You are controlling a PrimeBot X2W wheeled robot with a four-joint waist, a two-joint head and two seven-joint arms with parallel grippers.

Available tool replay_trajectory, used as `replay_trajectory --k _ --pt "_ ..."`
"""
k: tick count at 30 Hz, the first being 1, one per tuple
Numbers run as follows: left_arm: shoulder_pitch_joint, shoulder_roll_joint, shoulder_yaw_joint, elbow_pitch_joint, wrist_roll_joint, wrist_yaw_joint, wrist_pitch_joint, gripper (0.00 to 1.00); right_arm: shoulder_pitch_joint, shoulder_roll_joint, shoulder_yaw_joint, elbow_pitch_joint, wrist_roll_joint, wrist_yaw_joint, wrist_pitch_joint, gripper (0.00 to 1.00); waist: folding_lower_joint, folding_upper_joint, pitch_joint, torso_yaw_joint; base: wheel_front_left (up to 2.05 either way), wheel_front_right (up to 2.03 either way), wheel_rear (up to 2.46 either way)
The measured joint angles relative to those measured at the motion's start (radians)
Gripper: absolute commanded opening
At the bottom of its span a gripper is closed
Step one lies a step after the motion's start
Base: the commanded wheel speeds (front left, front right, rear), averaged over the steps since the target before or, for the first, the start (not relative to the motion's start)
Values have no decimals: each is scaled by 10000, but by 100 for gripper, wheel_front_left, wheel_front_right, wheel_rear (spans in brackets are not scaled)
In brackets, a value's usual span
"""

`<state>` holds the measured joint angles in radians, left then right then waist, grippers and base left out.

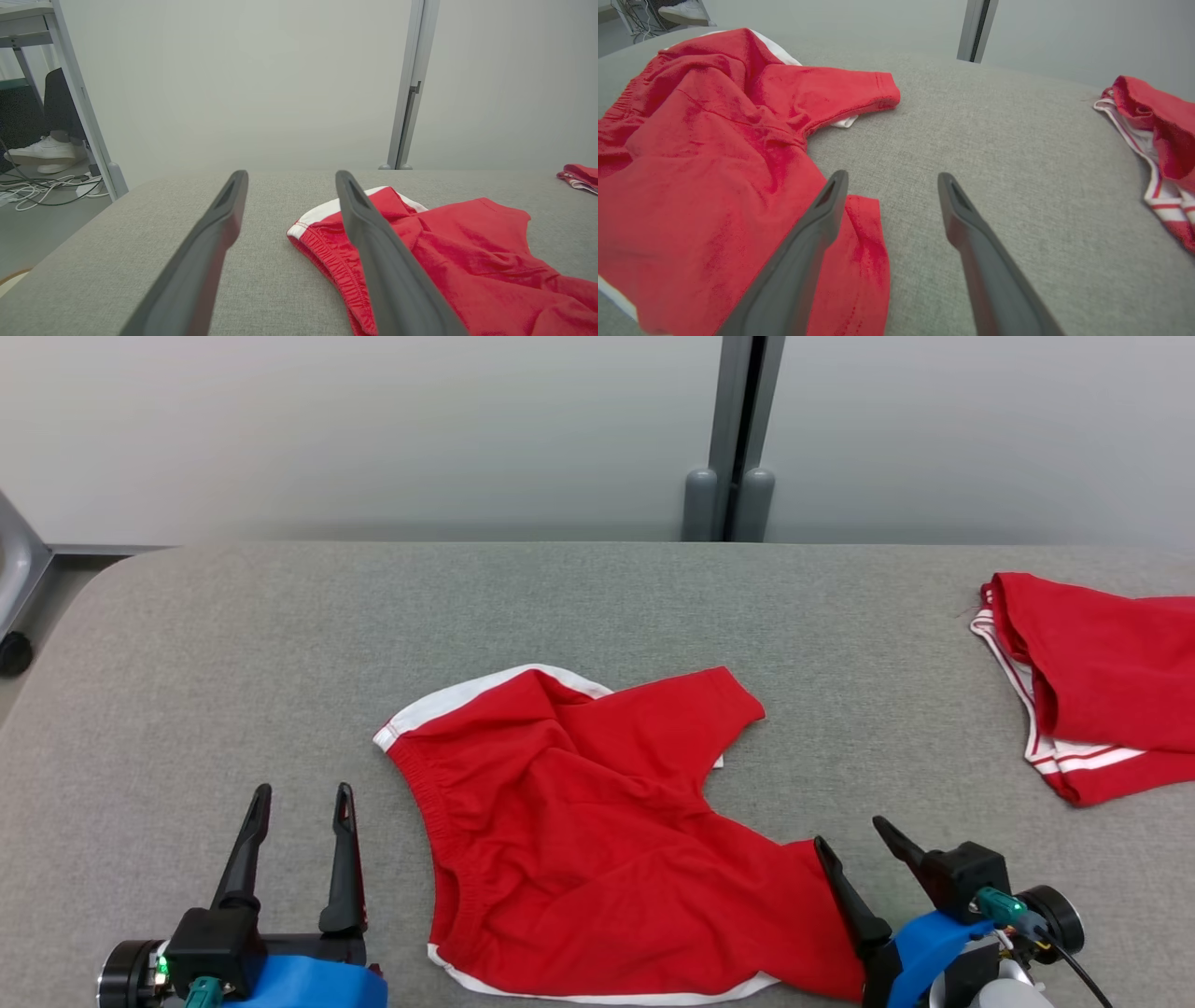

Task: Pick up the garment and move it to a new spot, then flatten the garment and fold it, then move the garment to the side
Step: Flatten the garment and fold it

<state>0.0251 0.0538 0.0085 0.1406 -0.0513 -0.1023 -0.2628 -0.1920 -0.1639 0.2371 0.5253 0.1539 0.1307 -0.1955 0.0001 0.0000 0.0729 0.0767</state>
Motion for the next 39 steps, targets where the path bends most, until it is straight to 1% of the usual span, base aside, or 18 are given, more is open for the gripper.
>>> replay_trajectory --k 2,6,15,16,17,18,19,23,27,31,37,38,39 --pt "-58 -10 -75 27 -2 0 -2 100 -231 -111 234 460 52 0 328 100 0 0 74 96 0 0 0" --pt "-124 -19 -165 100 -17 -2 0 100 -594 -263 631 1177 167 0 575 100 0 0 234 259 0 0 0" --pt "-372 -21 -397 130 -194 92 -2 100 -1406 -456 1563 2289 681 0 813 100 0 0 554 518 0 0 0" --pt "-391 -21 -428 130 -201 98 0 100 -1481 -476 1676 2376 763 0 819 91 -1 0 572 531 0 0 0" --pt "-405 -25 -453 134 -213 113 0 100 -1545 -497 1799 2447 826 0 848 41 0 0 585 540 0 0 0" --pt "-415 -25 -479 134 -221 134 0 100 -1613 -514 1916 2522 913 0 861 2 -1 -1 595 547 0 0 0" --pt "-425 -25 -493 134 -257 136 0 100 -1689 -522 2010 2581 1026 2 867 0 -1 -1 603 552 0 0 0" --pt "-447 -25 -529 134 -284 150 0 100 -2028 -692 2169 2731 1346 12 729 0 0 0 635 570 0 0 0" --pt "-504 -29 -591 138 -339 199 0 100 -2532 -982 2004 2861 1603 2 414 0 0 0 696 599 0 0 0" --pt "-622 -27 -700 196 -378 222 0 100 -3154 -999 1778 3124 1887 2 305 0 0 1 771 689 0 0 0" --pt "-729 -27 -890 221 -460 270 -2 100 -4056 -909 1599 4033 2222 2 332 0 0 1 909 858 0 0 0" --pt "-734 -27 -909 228 -472 284 0 100 -4168 -882 1649 4195 2226 2 311 35 0 1 929 873 0 0 0" --pt "-738 -27 -924 234 -474 309 0 100 -4239 -855 1695 4326 2224 2 224 59 0 1 944 883 0 0 0"
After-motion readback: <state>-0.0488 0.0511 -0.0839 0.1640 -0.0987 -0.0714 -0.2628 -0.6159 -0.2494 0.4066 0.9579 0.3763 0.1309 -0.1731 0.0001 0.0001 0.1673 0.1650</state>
